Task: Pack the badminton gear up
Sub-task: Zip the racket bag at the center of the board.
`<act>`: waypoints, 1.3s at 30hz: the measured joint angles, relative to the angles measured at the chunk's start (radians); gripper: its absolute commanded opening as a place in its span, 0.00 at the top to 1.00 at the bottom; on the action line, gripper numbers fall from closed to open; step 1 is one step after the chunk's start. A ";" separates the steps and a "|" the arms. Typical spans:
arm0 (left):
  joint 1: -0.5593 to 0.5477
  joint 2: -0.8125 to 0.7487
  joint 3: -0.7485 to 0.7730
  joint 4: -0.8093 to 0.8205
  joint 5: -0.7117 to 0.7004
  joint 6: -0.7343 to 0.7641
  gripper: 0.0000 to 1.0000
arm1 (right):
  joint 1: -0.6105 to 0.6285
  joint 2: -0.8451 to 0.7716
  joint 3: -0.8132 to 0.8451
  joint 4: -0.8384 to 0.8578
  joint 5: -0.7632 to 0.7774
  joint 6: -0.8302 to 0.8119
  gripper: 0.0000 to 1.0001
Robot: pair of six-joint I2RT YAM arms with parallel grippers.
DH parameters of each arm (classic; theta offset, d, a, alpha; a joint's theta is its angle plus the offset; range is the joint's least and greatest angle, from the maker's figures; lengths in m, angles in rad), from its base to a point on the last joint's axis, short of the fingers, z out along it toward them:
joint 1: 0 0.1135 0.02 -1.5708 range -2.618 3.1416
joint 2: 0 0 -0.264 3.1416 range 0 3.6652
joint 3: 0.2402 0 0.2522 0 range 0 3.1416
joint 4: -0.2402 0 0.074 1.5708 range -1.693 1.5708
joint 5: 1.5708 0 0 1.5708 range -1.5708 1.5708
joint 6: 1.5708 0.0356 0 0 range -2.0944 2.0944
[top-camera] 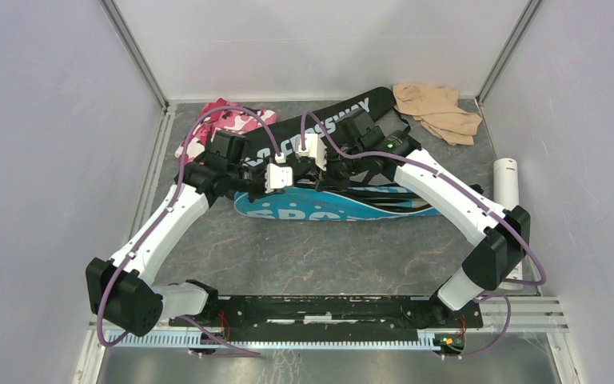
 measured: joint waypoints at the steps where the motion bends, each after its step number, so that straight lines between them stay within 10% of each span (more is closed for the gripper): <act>1: 0.000 0.000 0.000 0.000 0.000 0.000 0.98 | 0.000 0.000 0.000 -0.002 0.003 -0.002 0.89; 39: -0.014 -0.001 -0.002 0.020 -0.022 0.000 0.98 | -0.026 0.000 0.047 -0.105 0.005 -0.235 1.00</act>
